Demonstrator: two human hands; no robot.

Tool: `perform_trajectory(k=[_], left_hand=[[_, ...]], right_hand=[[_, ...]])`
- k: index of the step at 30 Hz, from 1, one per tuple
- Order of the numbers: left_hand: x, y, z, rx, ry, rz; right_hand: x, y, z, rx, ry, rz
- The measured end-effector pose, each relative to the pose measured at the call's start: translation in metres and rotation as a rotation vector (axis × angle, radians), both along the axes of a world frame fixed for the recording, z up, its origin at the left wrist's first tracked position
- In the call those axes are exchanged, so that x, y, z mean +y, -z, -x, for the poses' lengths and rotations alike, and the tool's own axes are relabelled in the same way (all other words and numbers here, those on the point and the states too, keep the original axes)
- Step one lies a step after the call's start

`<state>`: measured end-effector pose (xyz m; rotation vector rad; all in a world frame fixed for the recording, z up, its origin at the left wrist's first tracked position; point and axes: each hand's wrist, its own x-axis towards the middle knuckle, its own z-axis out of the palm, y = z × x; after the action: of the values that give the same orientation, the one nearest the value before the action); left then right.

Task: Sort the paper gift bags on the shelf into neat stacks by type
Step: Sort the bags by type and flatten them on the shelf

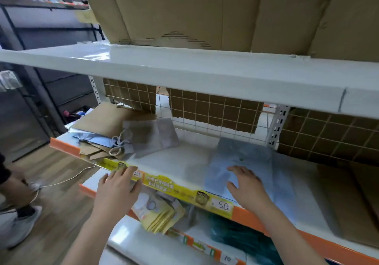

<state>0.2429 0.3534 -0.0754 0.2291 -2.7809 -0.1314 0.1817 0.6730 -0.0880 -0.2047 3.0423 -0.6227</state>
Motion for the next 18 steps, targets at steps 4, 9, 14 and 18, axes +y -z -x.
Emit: perform_trajectory(k=[4, 9, 14, 18], left_hand=[[-0.035, -0.001, 0.032, -0.019, -0.013, -0.025], [-0.071, -0.002, 0.059, -0.008, -0.028, -0.064], [-0.101, -0.006, 0.082, -0.022, -0.039, -0.052], [-0.129, -0.011, 0.109, -0.048, -0.071, -0.049]], right_hand=[[-0.032, 0.006, 0.025, -0.021, 0.004, 0.009], [-0.069, 0.006, 0.056, -0.045, -0.034, -0.024], [-0.096, 0.006, 0.078, -0.032, -0.045, -0.046], [-0.115, 0.008, 0.094, -0.013, -0.016, -0.050]])
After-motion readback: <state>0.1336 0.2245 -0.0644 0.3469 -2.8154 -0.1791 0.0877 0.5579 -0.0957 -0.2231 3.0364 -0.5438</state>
